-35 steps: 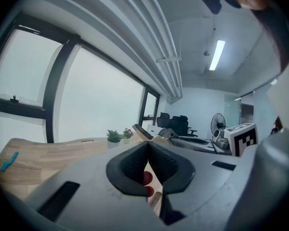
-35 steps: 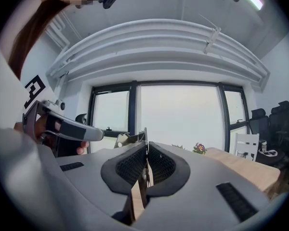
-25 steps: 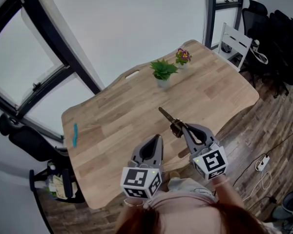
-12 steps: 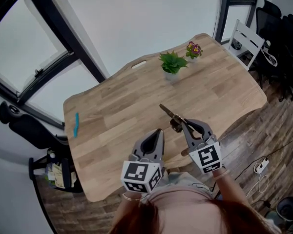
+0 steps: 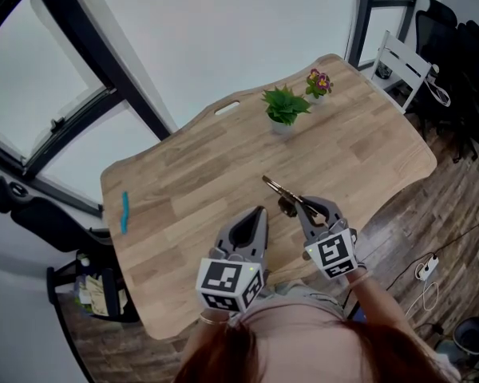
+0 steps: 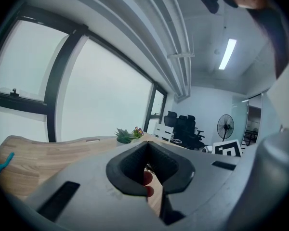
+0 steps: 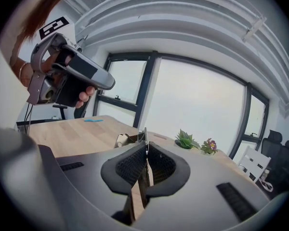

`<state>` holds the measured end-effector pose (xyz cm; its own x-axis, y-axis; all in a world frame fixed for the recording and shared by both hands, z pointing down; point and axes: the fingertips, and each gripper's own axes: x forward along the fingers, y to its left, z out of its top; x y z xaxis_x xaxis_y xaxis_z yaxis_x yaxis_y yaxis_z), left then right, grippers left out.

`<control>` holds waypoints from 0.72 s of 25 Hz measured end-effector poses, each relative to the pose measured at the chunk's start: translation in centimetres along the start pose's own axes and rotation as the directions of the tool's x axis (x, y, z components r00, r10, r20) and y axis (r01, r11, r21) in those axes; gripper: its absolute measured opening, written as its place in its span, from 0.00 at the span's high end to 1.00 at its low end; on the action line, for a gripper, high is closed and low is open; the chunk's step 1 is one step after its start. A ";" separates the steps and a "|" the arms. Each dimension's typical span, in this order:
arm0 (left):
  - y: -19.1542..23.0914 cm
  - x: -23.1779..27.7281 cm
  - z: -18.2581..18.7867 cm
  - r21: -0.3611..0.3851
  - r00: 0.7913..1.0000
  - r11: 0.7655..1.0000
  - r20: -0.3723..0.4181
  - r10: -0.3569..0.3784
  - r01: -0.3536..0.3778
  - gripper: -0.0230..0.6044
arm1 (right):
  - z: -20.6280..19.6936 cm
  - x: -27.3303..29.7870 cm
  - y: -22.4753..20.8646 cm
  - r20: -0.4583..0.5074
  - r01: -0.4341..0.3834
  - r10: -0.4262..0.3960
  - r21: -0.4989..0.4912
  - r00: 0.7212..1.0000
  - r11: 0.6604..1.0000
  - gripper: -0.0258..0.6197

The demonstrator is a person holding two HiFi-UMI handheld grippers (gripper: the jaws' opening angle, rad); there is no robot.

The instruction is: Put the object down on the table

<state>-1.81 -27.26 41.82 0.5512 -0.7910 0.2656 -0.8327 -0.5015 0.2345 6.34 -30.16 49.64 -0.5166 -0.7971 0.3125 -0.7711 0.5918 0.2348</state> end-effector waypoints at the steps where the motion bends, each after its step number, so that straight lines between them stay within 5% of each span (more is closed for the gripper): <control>1: 0.3 0.1 0.0 0.000 1.000 1.000 -0.001 -0.002 0.002 0.96 | -0.3 0.3 0.1 -0.010 0.000 -0.001 -0.004 1.000 1.000 0.95; 18: 3.5 0.7 -0.8 -0.028 1.000 1.000 -0.023 0.006 -0.007 0.96 | -5.2 4.5 0.4 -0.139 -0.033 0.021 -0.083 0.990 0.996 0.95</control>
<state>-4.30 -29.30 43.55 0.5469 -0.7858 0.2889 -0.8349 -0.4860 0.2583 5.60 -32.90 55.97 -0.4758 -0.7603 0.4423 -0.7205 0.6253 0.2997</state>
